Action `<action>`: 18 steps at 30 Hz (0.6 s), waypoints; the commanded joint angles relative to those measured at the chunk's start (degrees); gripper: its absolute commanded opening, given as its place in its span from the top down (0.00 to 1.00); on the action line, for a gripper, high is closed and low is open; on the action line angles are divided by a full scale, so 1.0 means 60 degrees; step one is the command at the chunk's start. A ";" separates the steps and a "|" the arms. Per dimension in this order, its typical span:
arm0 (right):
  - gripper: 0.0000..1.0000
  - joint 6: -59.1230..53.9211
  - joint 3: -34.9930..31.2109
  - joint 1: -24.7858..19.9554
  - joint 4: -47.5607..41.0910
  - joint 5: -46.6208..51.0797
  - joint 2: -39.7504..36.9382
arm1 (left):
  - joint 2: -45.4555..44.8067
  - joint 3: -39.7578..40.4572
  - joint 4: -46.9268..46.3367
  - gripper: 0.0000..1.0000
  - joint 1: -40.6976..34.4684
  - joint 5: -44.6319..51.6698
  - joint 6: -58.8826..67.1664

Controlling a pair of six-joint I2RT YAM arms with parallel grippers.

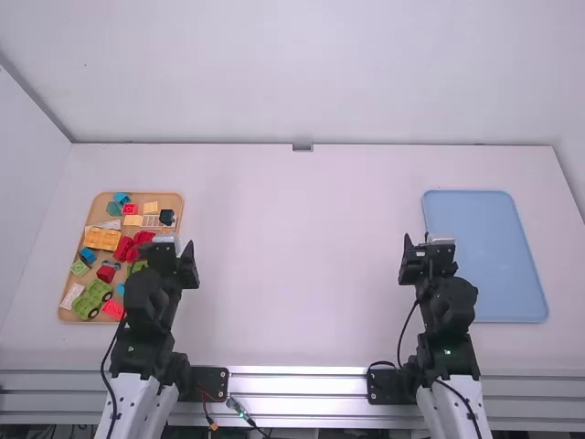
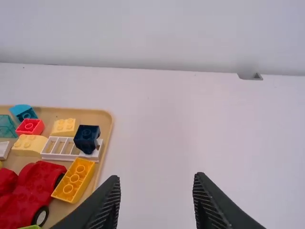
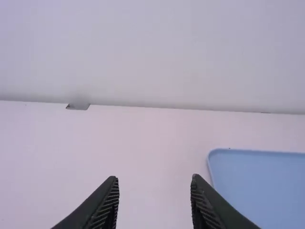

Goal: Assemble lego blocks to make yellow taxi

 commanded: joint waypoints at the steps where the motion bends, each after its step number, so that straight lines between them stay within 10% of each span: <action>1: 0.54 -0.0124 0.0566 0.0071 0.0216 -0.0121 0.0540 | 0.0523 0.0619 -0.0065 0.54 0.0073 -0.0321 -0.0547; 18: 0.22 -0.0582 0.2031 0.0273 0.1828 -0.0517 0.3893 | 0.5941 0.5059 -0.2992 0.22 0.1571 -0.1186 -0.3030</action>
